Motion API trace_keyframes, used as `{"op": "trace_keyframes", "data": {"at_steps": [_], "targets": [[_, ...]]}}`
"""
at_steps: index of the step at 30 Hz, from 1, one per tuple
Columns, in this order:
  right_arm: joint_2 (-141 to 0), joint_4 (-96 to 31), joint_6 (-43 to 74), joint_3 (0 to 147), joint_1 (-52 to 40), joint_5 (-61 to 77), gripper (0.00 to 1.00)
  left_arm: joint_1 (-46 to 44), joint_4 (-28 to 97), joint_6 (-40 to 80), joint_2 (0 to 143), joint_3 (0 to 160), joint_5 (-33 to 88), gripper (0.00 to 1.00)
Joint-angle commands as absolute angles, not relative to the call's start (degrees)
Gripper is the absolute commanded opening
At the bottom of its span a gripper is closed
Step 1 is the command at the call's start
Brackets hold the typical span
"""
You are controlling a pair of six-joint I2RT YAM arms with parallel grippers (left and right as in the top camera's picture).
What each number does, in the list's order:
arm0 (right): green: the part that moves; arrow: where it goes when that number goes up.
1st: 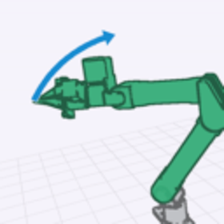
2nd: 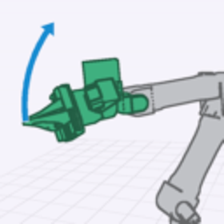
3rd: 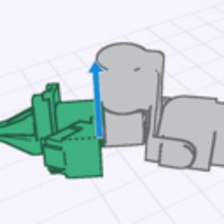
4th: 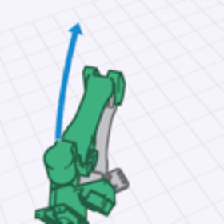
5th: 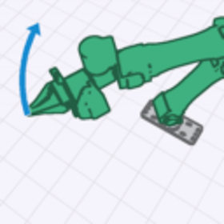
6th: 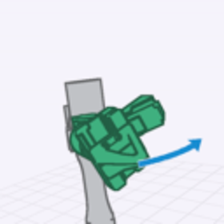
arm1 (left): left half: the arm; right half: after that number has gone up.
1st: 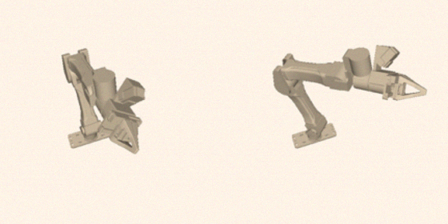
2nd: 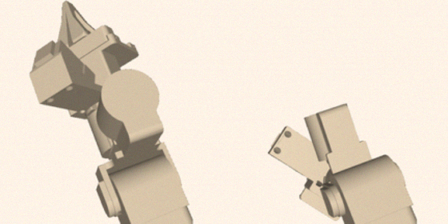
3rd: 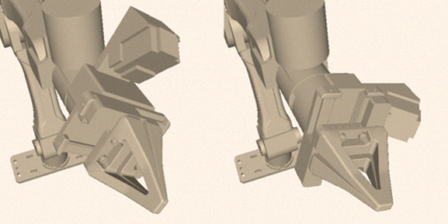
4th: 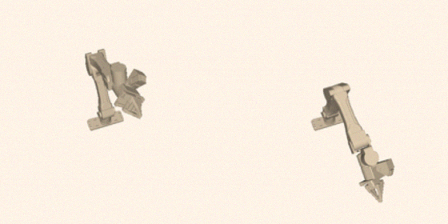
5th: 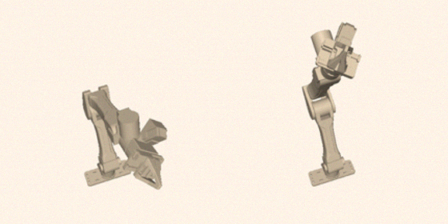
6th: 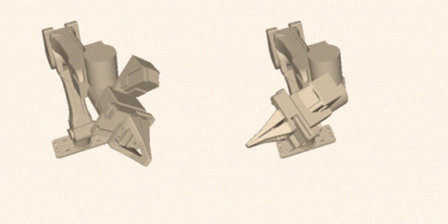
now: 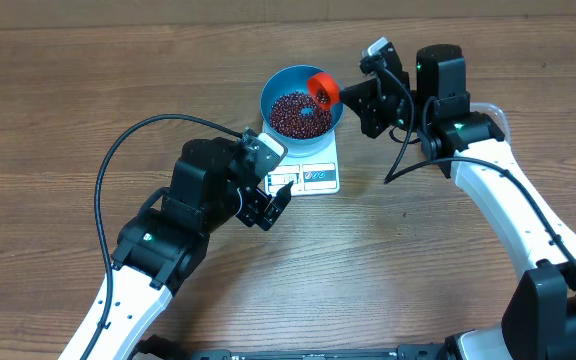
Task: Scoop item into bowl and weigh 150g on scale
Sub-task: 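Tilt the scoop to add a few beans into the bowl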
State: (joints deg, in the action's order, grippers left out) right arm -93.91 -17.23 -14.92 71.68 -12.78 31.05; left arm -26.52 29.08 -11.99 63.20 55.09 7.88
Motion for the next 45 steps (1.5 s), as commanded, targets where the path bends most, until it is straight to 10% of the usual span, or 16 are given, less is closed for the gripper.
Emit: {"op": "trace_keyframes", "data": {"at_steps": [1,45], "targets": [[-93.36,-17.19,-15.59,72.44,-13.32,30.13,0.03,-26.26,28.95,-11.14,63.00,55.00,7.44,1.00],[-93.34,-17.65,4.03,72.47,-13.74,28.53,0.04,-26.26,28.95,-11.14,63.00,55.00,7.44,1.00]]}}
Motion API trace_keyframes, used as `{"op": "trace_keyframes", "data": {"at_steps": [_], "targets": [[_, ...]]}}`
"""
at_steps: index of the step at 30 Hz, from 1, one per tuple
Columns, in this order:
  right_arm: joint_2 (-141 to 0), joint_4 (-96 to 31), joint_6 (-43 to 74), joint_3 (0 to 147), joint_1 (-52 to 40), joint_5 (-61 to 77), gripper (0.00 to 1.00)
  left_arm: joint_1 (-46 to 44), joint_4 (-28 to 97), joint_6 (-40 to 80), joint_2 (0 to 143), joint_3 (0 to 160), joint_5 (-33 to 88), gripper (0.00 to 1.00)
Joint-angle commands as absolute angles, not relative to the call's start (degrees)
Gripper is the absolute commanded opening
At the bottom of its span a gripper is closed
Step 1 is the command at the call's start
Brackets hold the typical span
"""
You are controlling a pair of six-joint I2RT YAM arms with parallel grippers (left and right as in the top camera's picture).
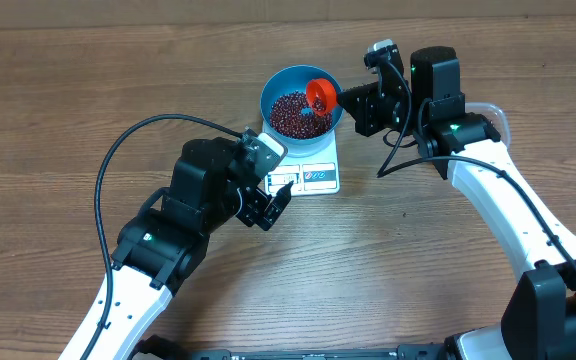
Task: Scoop item into bowl and weigh 150g on scale
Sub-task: 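Tilt the scoop to add a few beans into the bowl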
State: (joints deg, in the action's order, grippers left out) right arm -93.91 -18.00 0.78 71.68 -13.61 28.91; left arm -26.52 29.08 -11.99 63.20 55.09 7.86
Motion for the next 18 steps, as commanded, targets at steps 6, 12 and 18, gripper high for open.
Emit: {"op": "trace_keyframes", "data": {"at_steps": [6,12,18], "targets": [[-93.03,-17.69,6.24,72.47,-12.64,28.77,0.04,-26.26,28.95,-11.14,63.00,55.00,7.44,1.00],[-92.62,-17.87,6.24,72.47,-10.11,29.52,0.04,-26.26,28.95,-11.14,63.00,55.00,7.44,1.00],[-92.07,-18.59,6.26,72.47,-5.67,33.26,0.03,-26.26,28.95,-11.14,63.00,55.00,7.44,1.00]]}}
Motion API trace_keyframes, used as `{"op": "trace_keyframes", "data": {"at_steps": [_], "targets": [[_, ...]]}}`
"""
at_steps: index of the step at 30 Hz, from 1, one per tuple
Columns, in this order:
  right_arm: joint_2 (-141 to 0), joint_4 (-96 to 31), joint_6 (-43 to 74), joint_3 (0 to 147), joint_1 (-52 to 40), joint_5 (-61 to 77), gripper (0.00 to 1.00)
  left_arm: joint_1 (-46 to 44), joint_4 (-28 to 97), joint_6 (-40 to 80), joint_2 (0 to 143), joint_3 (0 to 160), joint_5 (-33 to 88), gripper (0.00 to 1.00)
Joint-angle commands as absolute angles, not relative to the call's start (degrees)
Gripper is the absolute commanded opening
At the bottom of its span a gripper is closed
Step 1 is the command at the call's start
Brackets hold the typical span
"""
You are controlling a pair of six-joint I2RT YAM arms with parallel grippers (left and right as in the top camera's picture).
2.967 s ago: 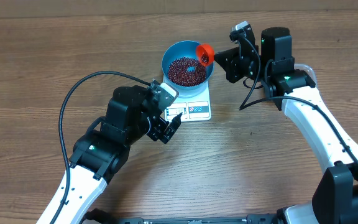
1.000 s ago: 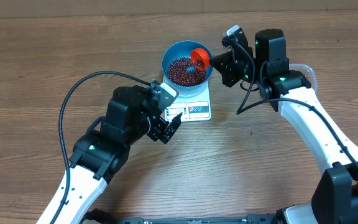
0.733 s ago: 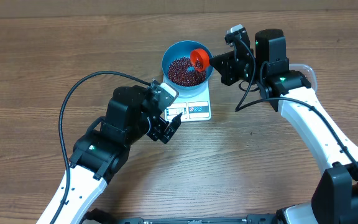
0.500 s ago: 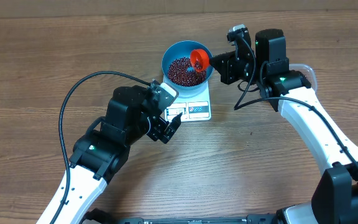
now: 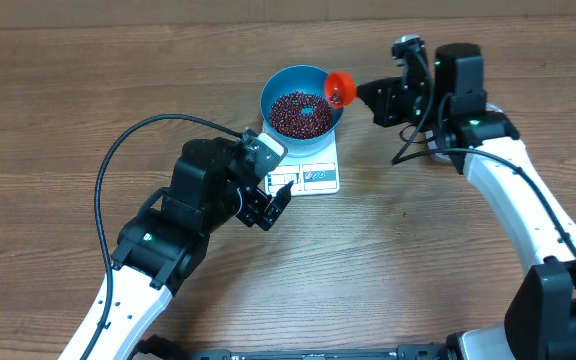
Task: Scoop item into bowl and weigh 150g on scale
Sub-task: 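Tilt the scoop to add a few beans into the bowl, then move the scoop back over the clear bean tub, right gripper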
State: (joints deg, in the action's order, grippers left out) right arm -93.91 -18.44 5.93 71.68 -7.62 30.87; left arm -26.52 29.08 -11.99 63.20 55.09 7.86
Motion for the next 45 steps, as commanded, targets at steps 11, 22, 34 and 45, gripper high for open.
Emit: {"op": "trace_keyframes", "data": {"at_steps": [11,22,34,45], "targets": [[-91.92,-20.97,6.24,72.47,2.44,40.62,0.03,-26.26,28.95,-11.14,63.00,55.00,7.44,1.00],[-91.74,-23.33,6.20,72.47,6.63,41.25,0.04,-26.26,28.95,-11.14,63.00,55.00,7.44,1.00],[-88.40,-29.06,3.77,72.47,14.92,37.01,0.04,-26.26,28.95,-11.14,63.00,55.00,7.44,1.00],[-87.11,-36.84,-8.71,72.47,21.65,32.47,0.03,-26.26,28.95,-11.14,63.00,55.00,7.44,1.00]]}}
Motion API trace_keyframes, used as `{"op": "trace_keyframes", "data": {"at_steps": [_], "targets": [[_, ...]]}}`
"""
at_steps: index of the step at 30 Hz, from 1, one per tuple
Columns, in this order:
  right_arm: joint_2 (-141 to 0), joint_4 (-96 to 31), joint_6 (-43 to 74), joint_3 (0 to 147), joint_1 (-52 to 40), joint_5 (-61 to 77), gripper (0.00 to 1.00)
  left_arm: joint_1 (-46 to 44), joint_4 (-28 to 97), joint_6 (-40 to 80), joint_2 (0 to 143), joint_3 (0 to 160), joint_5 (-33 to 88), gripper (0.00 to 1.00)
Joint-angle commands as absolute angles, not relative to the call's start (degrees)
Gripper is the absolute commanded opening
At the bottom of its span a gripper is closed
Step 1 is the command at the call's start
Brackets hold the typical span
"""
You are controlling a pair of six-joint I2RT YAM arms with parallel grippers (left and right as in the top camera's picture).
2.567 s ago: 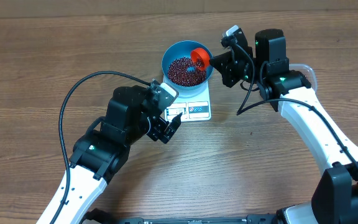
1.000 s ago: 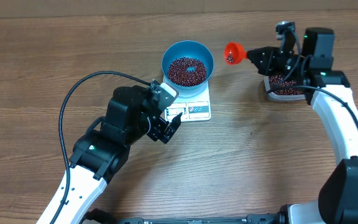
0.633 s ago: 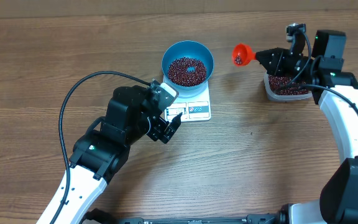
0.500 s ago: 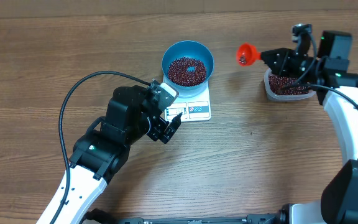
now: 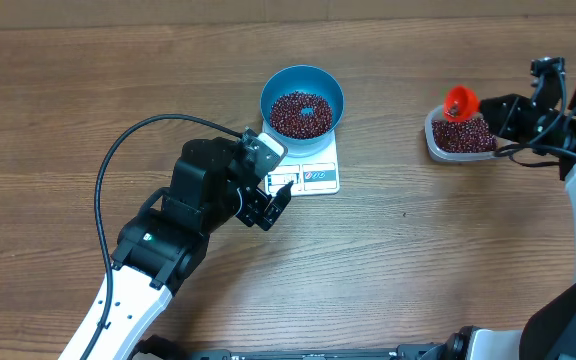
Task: Scoop item into bowl and weigh 150g on scale
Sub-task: 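Move the scoop back over the clear bean tub, right gripper, then lower the red scoop into the tub and release it, right gripper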
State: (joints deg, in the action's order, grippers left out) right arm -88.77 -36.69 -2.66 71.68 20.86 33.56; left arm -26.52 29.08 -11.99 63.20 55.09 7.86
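Observation:
A blue bowl (image 5: 302, 82) holding dark red beans (image 5: 301, 112) stands on a white scale (image 5: 320, 176) at the table's far middle. An orange-red scoop (image 5: 458, 101) hangs over the left end of a clear container (image 5: 434, 146) of beans at the far right. My right gripper (image 5: 488, 108) is shut on the scoop's handle. The scoop's inside cannot be made out. My left gripper (image 5: 271, 203) rests open just in front of the scale's left corner, holding nothing.
A black cable (image 5: 128, 160) loops from the left arm over the table's left half. The right arm runs along the right edge. The wooden table (image 5: 418, 250) ends at a wall along the far side.
My right gripper has moved to the right with the scoop, from the bowl's right rim to above the clear container of beans, which has come into full view. The left arm has not moved.
The scoop was first tipped over the bowl's right side, held by my right gripper, and stayed inside the rim a moment later. Then it was at the bowl's outer right edge. Now it hangs over the bean container. The left arm stayed still throughout.

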Motion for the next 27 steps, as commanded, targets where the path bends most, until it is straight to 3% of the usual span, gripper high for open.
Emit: {"op": "trace_keyframes", "data": {"at_steps": [1,11,22,27], "targets": [[-87.11,-37.06,-10.46,72.47,21.78,32.10,0.04,-26.26,28.95,-11.14,63.00,55.00,7.44,1.00],[-87.05,-42.83,-33.06,72.47,19.49,19.90,0.04,-26.26,28.95,-11.14,63.00,55.00,7.44,1.00],[-87.05,-42.52,-33.06,72.44,11.90,1.45,0.04,-26.26,28.95,-11.14,63.00,55.00,7.44,1.00],[-87.07,-40.27,-28.34,72.44,11.49,-0.12,0.04,-26.26,28.97,-11.14,63.00,55.00,7.44,1.00]]}}
